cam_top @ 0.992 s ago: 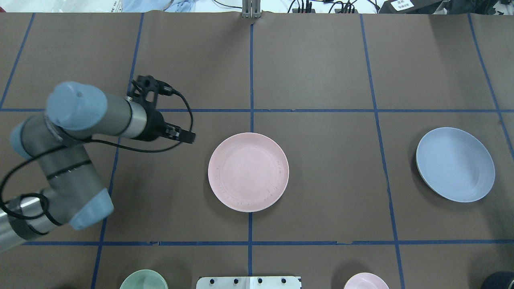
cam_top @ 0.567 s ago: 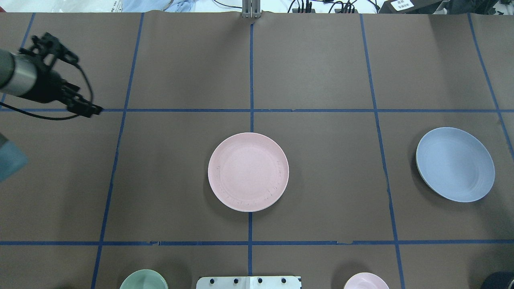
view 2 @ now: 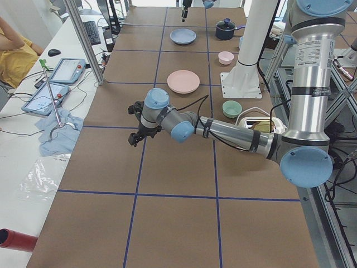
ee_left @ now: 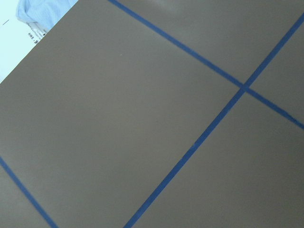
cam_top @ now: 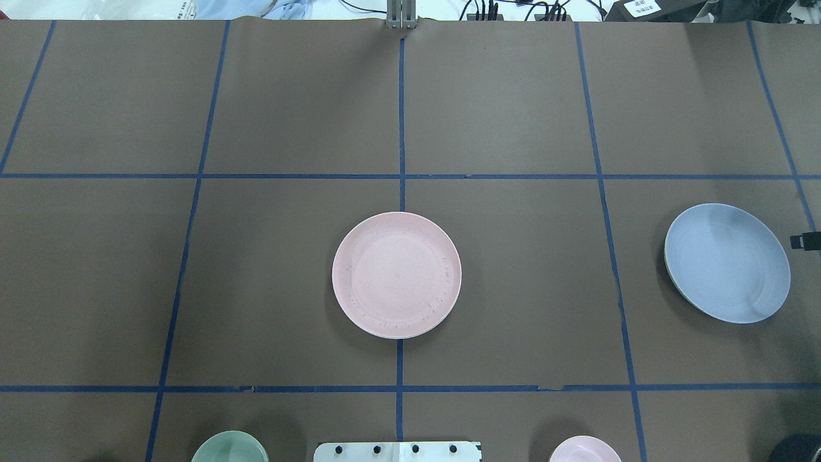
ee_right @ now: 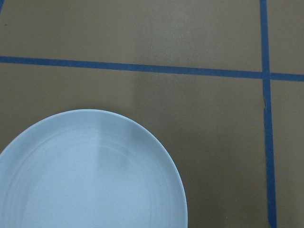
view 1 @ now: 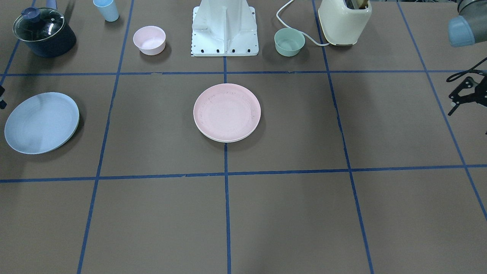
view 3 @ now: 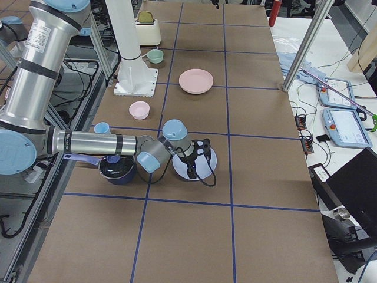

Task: Stack three plates with pink and blue
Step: 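Reach the right gripper to the rim of the light blue plate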

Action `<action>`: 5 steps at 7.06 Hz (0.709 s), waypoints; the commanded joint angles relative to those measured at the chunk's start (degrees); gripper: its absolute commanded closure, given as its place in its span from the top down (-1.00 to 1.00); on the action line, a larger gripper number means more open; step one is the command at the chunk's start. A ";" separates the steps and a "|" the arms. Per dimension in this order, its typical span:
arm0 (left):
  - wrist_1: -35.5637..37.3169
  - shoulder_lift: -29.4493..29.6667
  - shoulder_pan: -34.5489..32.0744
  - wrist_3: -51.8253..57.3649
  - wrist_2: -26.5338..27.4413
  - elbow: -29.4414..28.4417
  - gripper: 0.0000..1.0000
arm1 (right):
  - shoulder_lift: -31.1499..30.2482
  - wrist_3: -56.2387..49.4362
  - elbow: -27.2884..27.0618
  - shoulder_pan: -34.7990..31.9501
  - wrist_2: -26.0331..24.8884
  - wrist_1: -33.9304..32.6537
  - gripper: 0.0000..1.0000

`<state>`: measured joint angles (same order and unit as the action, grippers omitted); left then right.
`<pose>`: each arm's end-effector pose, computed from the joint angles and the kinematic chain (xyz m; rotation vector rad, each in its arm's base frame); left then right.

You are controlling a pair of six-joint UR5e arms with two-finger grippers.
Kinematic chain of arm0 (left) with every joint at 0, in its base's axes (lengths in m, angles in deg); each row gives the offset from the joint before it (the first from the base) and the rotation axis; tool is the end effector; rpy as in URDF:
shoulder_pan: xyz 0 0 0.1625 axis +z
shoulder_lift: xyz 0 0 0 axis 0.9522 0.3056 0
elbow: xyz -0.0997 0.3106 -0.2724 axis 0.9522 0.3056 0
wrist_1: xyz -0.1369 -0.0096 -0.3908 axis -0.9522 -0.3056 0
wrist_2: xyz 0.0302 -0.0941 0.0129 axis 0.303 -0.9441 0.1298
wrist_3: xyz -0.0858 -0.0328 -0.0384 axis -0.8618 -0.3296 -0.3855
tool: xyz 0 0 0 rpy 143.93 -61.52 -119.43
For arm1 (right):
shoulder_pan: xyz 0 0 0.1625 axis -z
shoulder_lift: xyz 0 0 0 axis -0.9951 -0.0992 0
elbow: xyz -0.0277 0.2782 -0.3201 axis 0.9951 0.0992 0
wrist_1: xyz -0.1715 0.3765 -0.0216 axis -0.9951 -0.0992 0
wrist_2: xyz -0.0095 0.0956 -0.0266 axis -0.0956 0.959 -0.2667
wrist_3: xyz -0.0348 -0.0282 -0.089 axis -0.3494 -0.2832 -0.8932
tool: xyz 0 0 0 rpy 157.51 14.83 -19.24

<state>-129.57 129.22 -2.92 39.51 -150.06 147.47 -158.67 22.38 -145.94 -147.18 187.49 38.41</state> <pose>0.0594 -0.5087 0.5088 0.6589 0.6423 0.6835 -0.0961 -0.3720 0.6272 0.3025 -0.8015 0.0471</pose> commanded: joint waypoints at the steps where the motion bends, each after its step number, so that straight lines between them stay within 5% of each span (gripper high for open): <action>1: -0.26 -0.84 -0.63 0.88 0.01 -0.25 1.00 | 0.47 3.16 6.60 4.49 -4.67 8.93 0.89; 3: -0.26 -0.76 -0.63 0.79 0.01 -0.25 1.00 | 1.08 7.89 7.67 6.08 -5.48 8.95 0.00; 5: -0.26 -0.84 -0.63 0.79 0.01 -0.16 1.00 | 2.49 8.00 9.25 7.75 -5.48 8.95 -0.02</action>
<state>-129.83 128.40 -3.55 40.30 -150.06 147.27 -156.94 29.94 -137.61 -140.51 182.08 47.31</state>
